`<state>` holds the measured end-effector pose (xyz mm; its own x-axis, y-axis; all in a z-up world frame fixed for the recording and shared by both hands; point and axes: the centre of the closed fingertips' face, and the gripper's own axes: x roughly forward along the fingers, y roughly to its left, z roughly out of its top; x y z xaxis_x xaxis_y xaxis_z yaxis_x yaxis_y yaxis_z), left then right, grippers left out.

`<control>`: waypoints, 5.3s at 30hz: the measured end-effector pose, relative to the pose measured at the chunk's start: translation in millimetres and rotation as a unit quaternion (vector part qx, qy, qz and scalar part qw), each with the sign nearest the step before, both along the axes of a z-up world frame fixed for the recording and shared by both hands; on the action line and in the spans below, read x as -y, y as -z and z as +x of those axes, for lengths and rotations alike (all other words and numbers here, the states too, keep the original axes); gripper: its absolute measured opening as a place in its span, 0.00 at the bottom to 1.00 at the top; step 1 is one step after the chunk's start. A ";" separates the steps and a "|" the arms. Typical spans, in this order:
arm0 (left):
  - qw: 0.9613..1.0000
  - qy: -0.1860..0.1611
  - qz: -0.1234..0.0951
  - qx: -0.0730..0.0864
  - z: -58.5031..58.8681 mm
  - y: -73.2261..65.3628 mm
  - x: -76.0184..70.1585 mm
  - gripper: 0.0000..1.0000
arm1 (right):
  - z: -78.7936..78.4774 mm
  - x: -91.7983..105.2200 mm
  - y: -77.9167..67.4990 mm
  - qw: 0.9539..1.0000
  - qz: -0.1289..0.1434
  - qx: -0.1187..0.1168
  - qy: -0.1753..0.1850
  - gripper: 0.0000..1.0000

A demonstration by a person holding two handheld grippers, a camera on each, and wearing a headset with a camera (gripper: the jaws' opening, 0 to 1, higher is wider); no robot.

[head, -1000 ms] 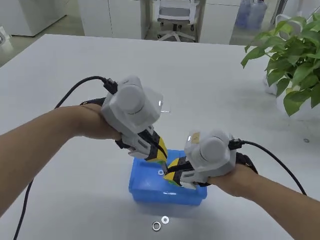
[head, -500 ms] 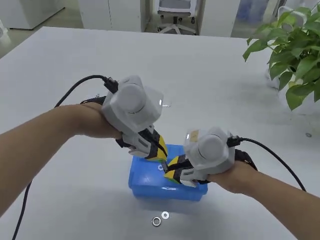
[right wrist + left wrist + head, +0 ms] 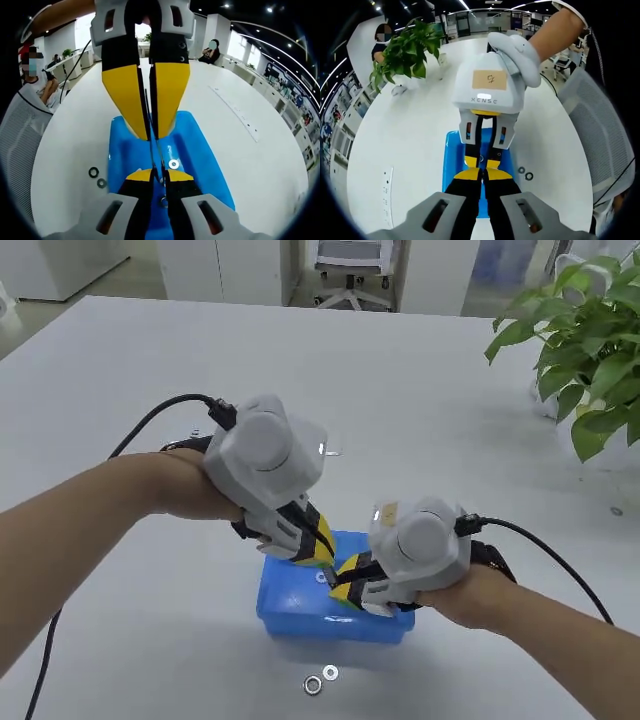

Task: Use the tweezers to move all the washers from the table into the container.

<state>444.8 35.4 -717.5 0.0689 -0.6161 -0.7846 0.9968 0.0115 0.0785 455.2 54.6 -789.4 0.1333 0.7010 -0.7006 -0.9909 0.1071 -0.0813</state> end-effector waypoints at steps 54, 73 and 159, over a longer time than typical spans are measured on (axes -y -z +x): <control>1.000 0.017 0.007 0.005 -67.0 -53.7 2.9 0.06 | -66.4 -5.0 -54.6 0.999 0.044 0.031 -0.006 0.10; 0.999 0.021 0.020 -0.020 -98.1 -25.6 -2.7 0.06 | -102.6 -10.5 -27.8 0.999 0.043 0.010 -0.015 0.11; 0.998 0.023 0.022 -0.050 -103.9 -3.1 -0.7 0.06 | -113.8 -12.5 -8.3 0.999 0.045 -0.028 -0.008 0.10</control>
<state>340.9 36.1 -714.3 -0.0382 -0.5812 -0.8129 0.9992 -0.0347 -0.0221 341.4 67.1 -781.1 0.0832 0.7631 -0.6409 -0.9954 0.0949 -0.0162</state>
